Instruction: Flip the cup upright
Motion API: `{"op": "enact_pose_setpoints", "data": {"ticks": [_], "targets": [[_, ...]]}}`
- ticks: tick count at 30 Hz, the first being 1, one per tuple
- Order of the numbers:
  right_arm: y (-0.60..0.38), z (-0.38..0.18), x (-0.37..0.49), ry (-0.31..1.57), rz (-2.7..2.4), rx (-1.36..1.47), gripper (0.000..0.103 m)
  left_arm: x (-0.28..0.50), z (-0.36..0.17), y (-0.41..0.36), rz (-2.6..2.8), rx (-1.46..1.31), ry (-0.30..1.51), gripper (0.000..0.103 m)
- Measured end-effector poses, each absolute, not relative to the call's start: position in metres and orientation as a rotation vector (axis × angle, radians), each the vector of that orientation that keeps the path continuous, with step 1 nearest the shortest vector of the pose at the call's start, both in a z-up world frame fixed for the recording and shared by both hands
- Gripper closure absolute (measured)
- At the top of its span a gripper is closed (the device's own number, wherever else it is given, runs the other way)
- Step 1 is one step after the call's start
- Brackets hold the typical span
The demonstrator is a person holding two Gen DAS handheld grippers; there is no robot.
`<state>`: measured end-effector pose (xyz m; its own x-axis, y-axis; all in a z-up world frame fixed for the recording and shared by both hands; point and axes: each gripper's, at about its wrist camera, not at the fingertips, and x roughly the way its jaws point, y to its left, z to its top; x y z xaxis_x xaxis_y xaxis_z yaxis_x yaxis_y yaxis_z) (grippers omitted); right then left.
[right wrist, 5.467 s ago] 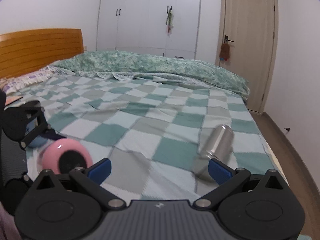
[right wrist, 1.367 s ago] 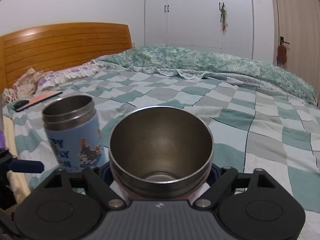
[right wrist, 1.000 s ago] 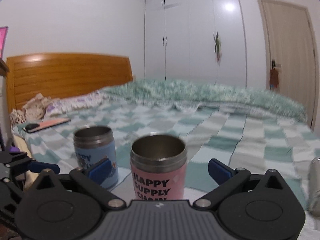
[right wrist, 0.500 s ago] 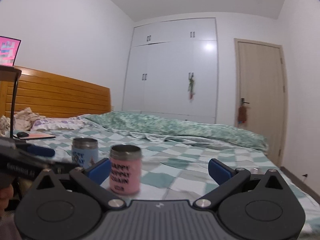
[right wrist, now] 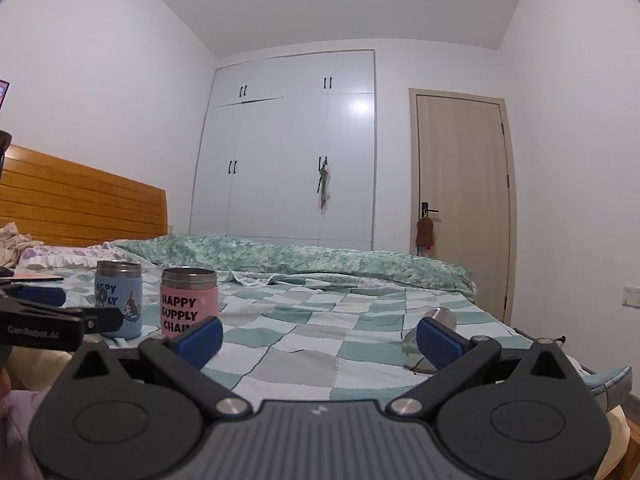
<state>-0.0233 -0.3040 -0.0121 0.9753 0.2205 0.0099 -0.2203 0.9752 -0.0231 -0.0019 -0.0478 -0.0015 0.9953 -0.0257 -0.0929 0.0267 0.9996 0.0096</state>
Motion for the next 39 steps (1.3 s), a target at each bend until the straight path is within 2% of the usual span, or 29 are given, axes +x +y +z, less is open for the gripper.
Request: {"op": "enact_pose_setpoints", "data": {"ticks": [39], "targets": [[-0.2977, -0.0133, -0.0221, -0.004, 0.201, -0.023, 0.000, -0.0047, -0.0022, -0.0492, -0.045, 0.008, 0.077, 0.000]]}}
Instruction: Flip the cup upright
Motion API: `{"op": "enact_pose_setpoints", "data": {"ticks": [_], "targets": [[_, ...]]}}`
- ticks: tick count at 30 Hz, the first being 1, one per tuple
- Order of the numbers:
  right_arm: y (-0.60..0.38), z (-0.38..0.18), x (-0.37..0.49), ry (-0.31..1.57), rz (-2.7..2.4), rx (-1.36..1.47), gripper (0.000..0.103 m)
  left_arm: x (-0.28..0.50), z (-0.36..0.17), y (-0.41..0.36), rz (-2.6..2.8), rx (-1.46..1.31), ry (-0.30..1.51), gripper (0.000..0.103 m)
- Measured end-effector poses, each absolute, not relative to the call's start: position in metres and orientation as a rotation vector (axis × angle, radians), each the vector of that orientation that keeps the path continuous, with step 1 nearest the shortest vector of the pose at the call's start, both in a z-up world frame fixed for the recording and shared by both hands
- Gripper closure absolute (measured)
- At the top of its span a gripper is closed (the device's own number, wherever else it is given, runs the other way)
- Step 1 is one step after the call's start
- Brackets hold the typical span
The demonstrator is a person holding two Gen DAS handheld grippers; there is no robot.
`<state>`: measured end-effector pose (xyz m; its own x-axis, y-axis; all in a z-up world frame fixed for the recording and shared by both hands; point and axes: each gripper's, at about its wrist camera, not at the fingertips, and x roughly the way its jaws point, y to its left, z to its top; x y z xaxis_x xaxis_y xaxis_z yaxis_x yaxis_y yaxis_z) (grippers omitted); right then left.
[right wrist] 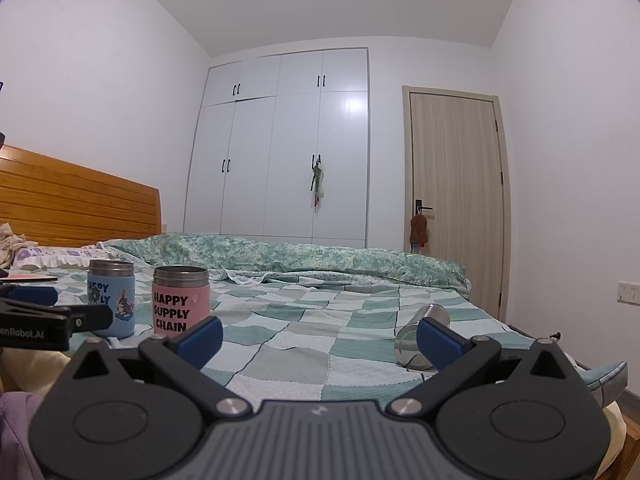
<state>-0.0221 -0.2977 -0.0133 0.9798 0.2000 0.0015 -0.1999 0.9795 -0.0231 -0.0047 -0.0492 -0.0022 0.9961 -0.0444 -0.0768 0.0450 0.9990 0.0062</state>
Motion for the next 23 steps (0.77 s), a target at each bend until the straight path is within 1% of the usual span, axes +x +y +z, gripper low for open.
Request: {"op": "enact_pose_setpoints", "data": {"ticks": [23], "targets": [[-0.2976, -0.0130, -0.0224, -0.004, 0.201, -0.024, 0.000, -0.0061, -0.0026, -0.0494, -0.045, 0.012, 0.070, 0.000]]}}
